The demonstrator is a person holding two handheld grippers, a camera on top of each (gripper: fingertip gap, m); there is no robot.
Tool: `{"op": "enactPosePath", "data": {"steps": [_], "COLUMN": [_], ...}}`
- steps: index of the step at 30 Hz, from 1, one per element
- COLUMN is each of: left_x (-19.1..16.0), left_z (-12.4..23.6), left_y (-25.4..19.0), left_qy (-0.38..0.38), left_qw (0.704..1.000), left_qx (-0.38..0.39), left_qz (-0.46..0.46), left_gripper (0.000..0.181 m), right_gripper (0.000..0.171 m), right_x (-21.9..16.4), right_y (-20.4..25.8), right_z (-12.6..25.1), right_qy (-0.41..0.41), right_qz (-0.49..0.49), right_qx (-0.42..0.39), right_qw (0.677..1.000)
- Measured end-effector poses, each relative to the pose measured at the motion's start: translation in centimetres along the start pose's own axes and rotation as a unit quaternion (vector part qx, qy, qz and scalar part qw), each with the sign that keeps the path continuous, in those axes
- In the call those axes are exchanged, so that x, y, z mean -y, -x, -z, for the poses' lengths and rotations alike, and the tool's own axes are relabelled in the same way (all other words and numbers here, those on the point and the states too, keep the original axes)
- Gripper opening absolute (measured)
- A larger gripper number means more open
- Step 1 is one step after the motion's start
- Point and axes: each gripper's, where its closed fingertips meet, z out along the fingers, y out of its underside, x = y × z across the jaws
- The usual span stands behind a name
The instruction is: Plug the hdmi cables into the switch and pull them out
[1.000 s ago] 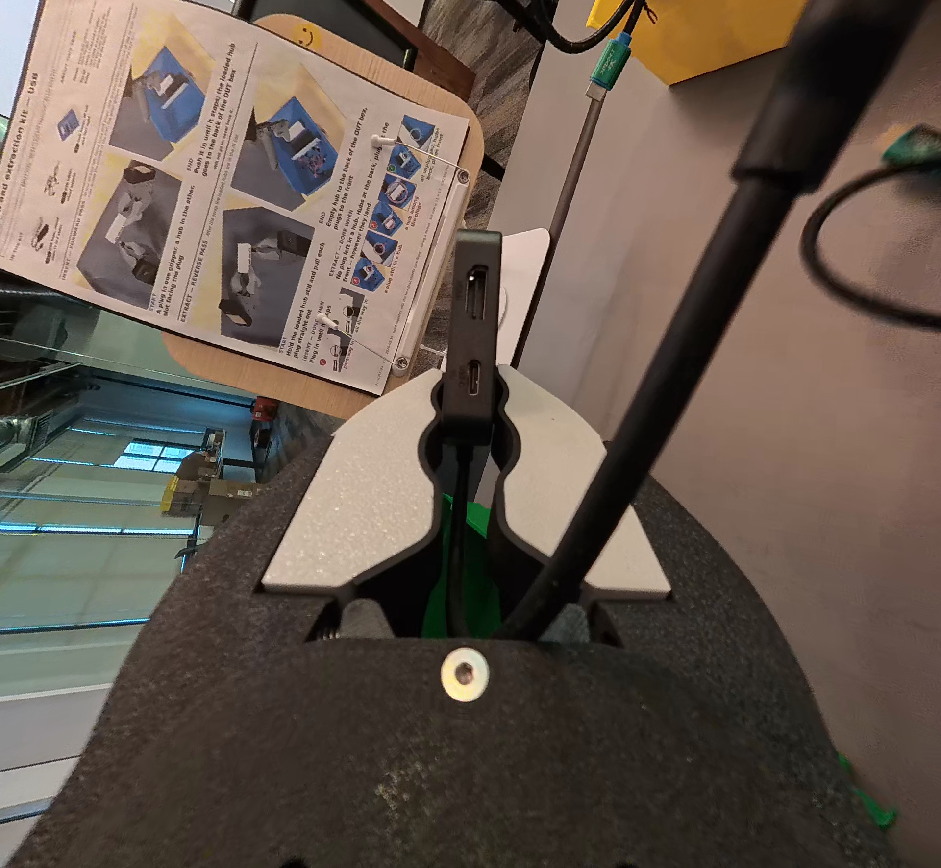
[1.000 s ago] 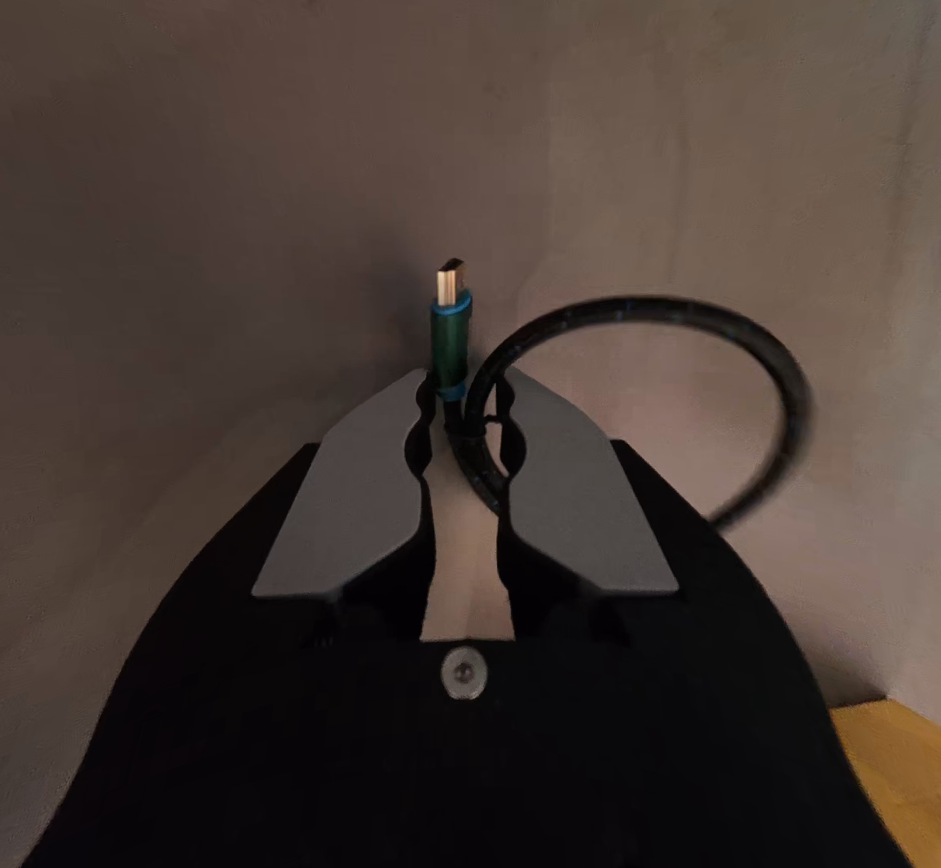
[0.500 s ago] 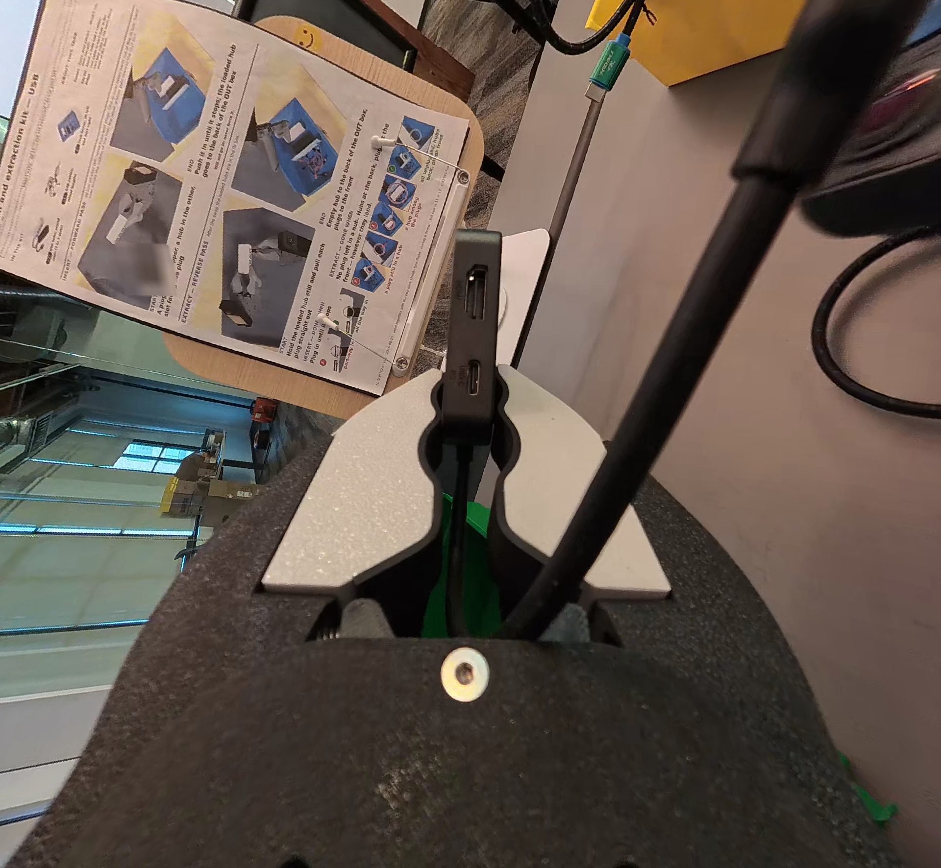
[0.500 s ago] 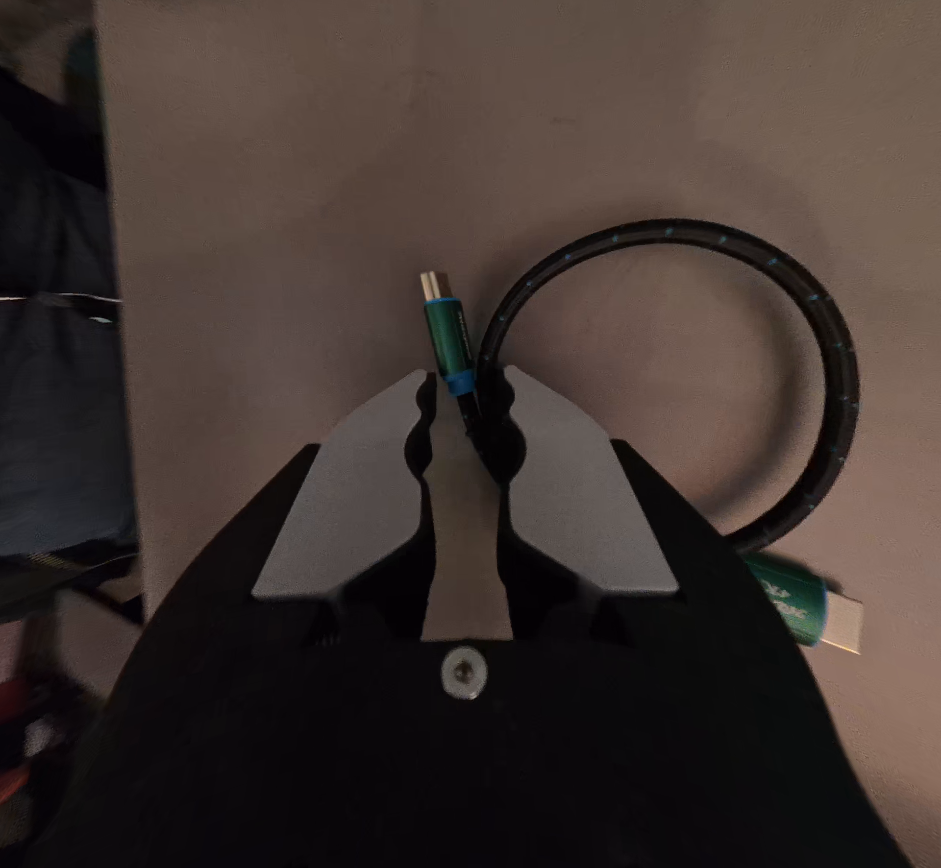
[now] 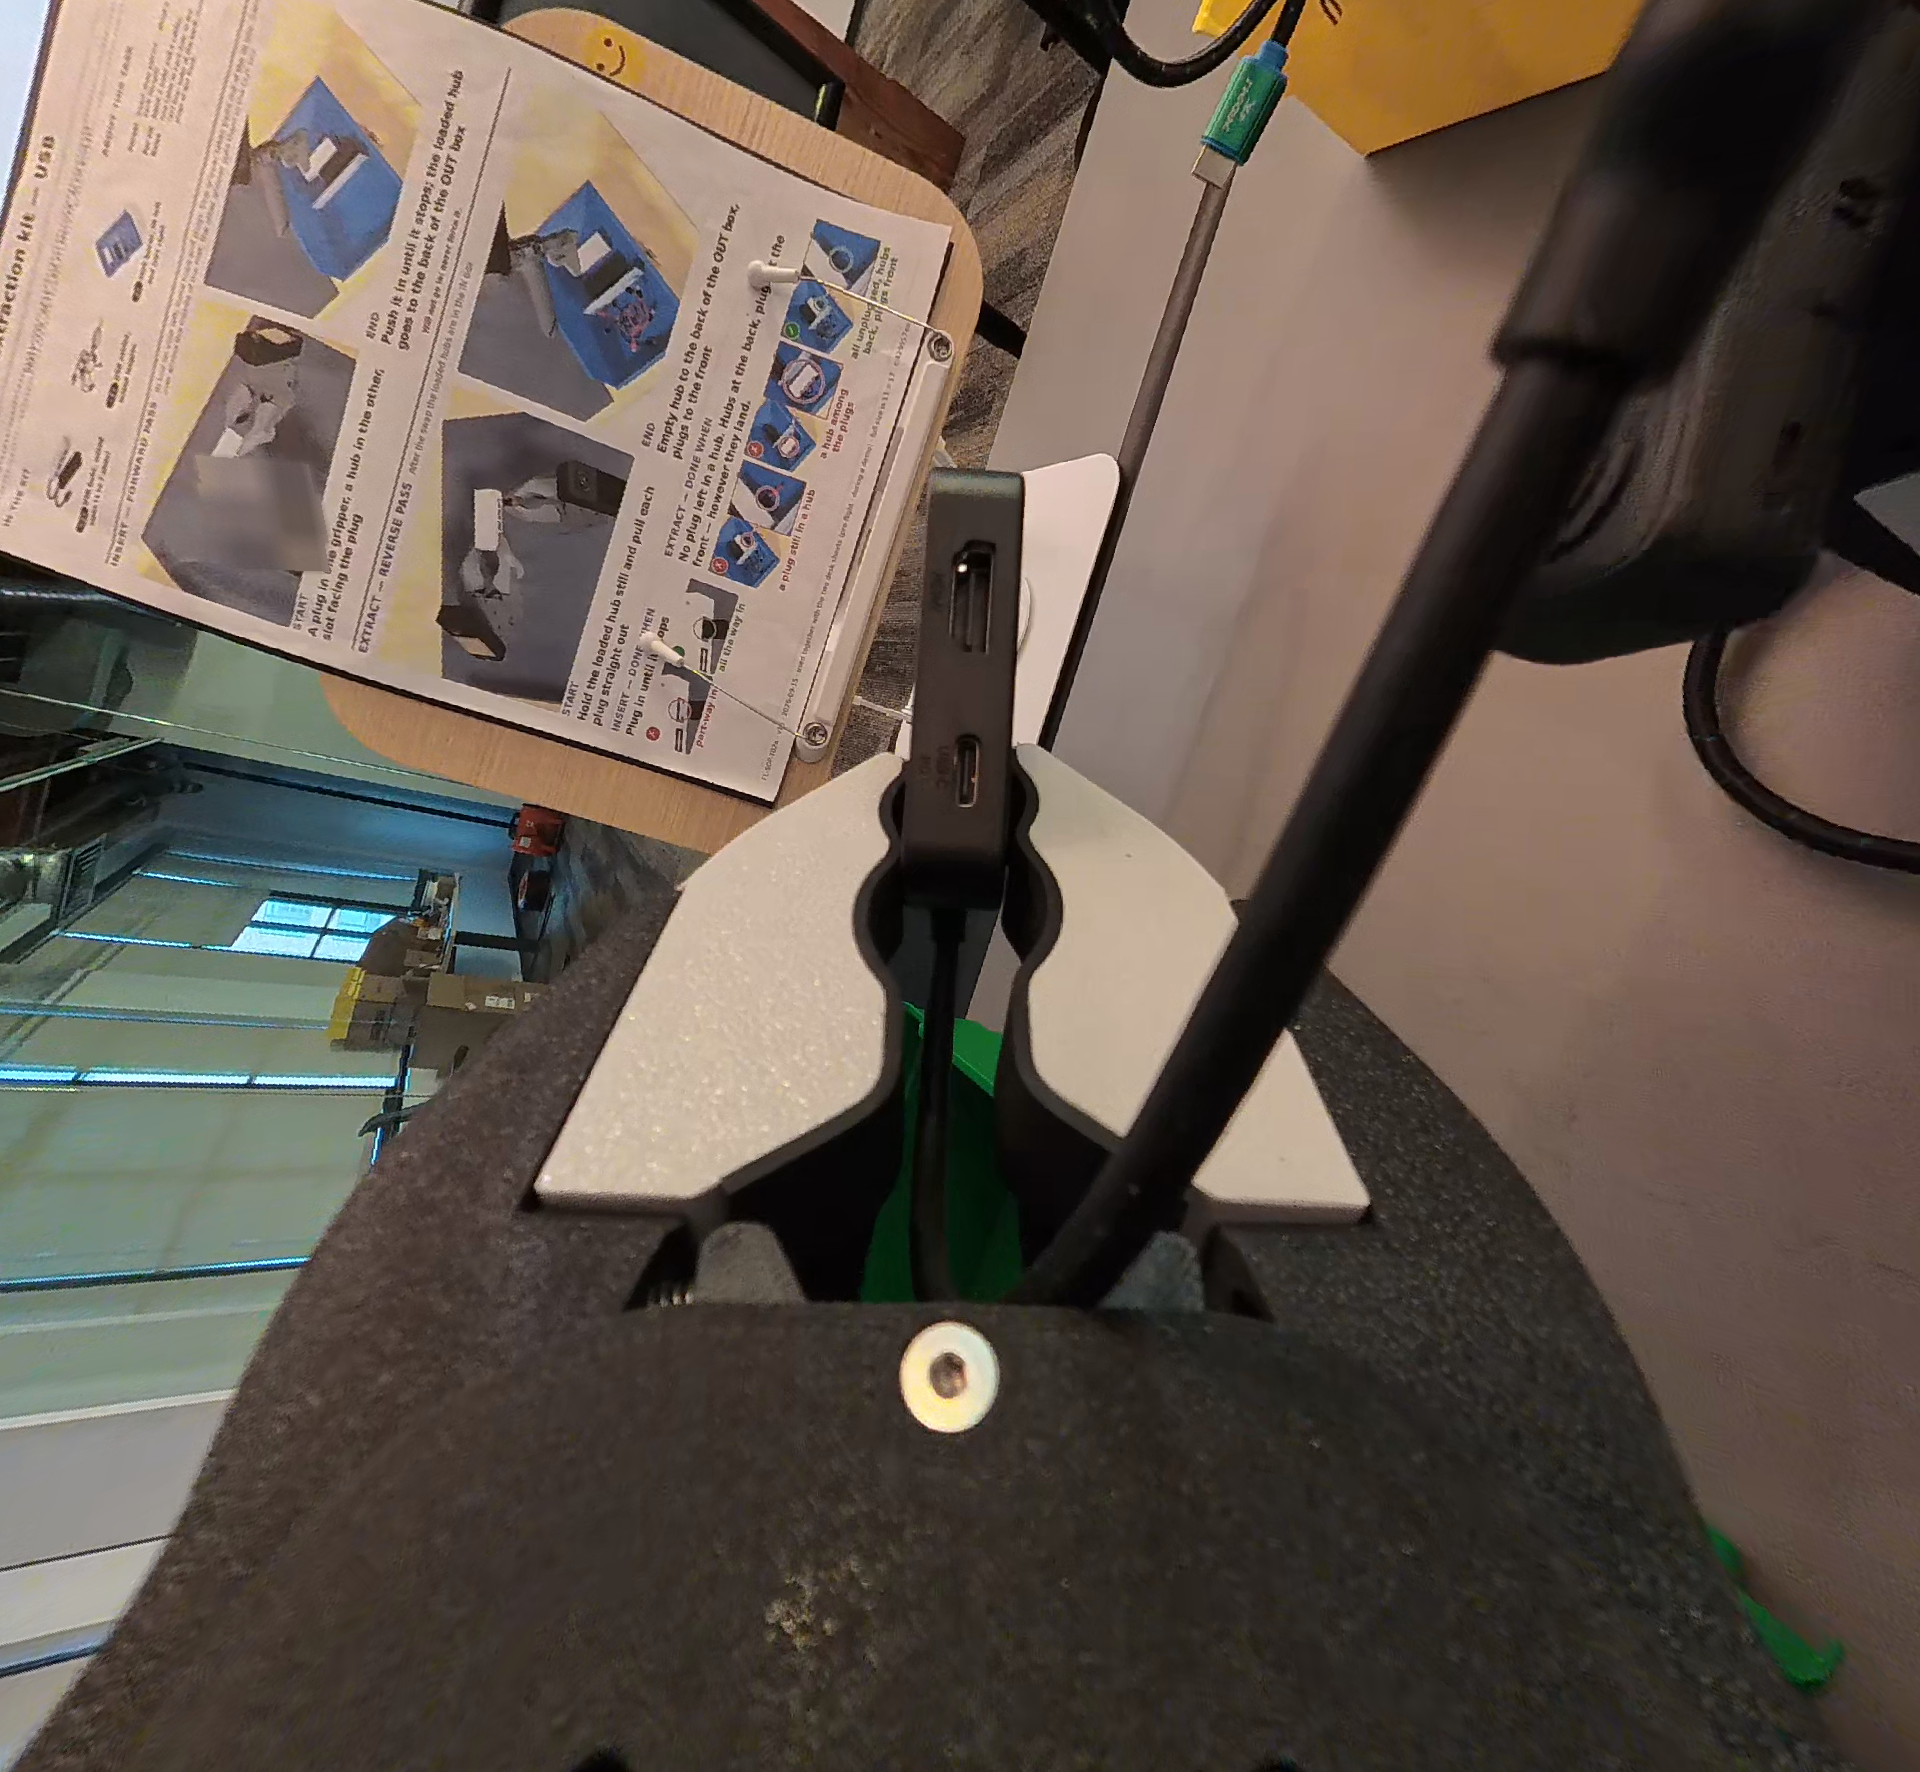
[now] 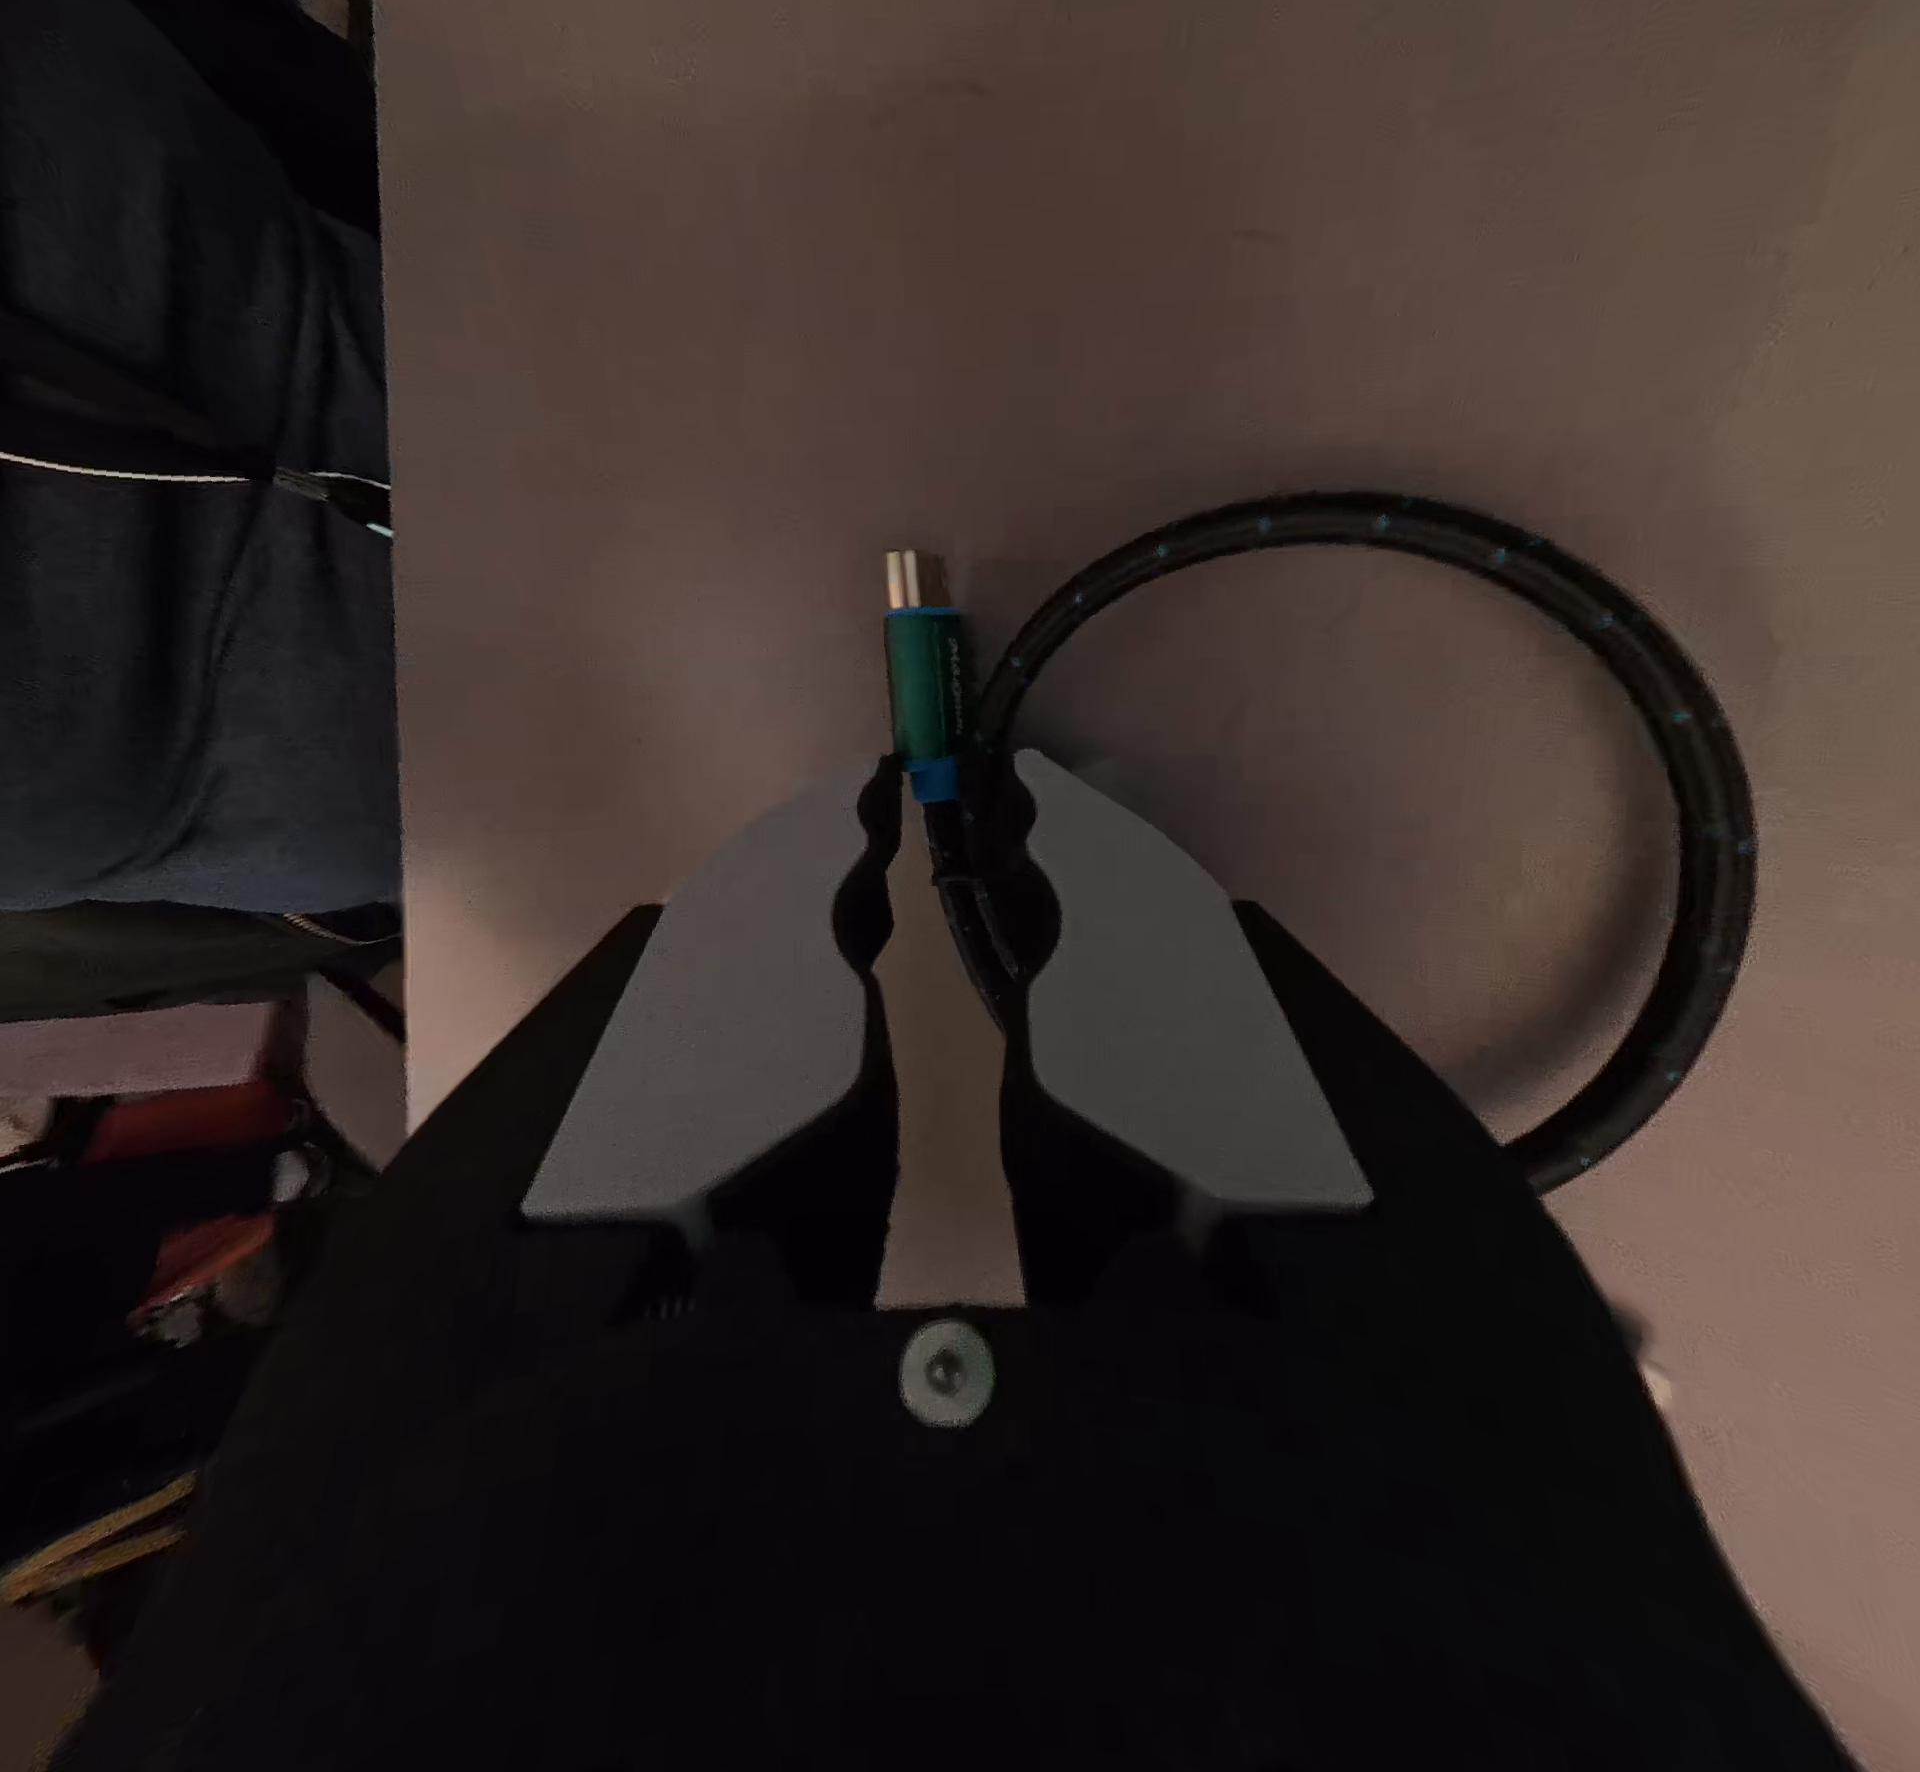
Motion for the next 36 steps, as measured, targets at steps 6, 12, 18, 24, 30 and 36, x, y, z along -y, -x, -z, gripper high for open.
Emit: {"op": "enactPosePath", "data": {"steps": [6,12,18,24,30,36], "left_x": [0.0,0.0,0.0,0.2,-0.2,0.0], "left_z": [0.2,0.3,0.3,0.4,0.5,0.7], "left_y": [0.4,0.4,0.3,0.4,0.7,0.9], "left_qy": [-0.003,-0.003,0.001,-0.001,0.002,-0.003], "left_qw": [1.0,1.0,1.0,1.0,1.0,1.0], "left_qx": [0.005,0.007,0.009,0.01,0.013,0.016], "left_qz": [0.004,0.004,0.0,0.0,0.006,0.008], "left_gripper": [0.014,0.014,0.014,0.014,0.014,0.014], "right_gripper": [0.013,0.013,0.008,0.011,0.017,0.02], "right_x": [0.3,0.5,-0.5,-0.4,-0.3,-0.2], "right_y": [-0.7,-1.4,-2.1,-1.4,-1.3,-1.2], "right_z": [0.6,1.1,1.9,1.3,1.2,1.1], "right_qy": [-0.017,0.027,0.185,0.081,0.048,0.031], "right_qz": [0.097,0.186,0.237,0.144,0.137,0.13], "right_qx": [-0.193,-0.467,-0.638,-0.558,-0.515,-0.5], "right_qw": [0.976,0.864,0.709,0.813,0.845,0.856]}}
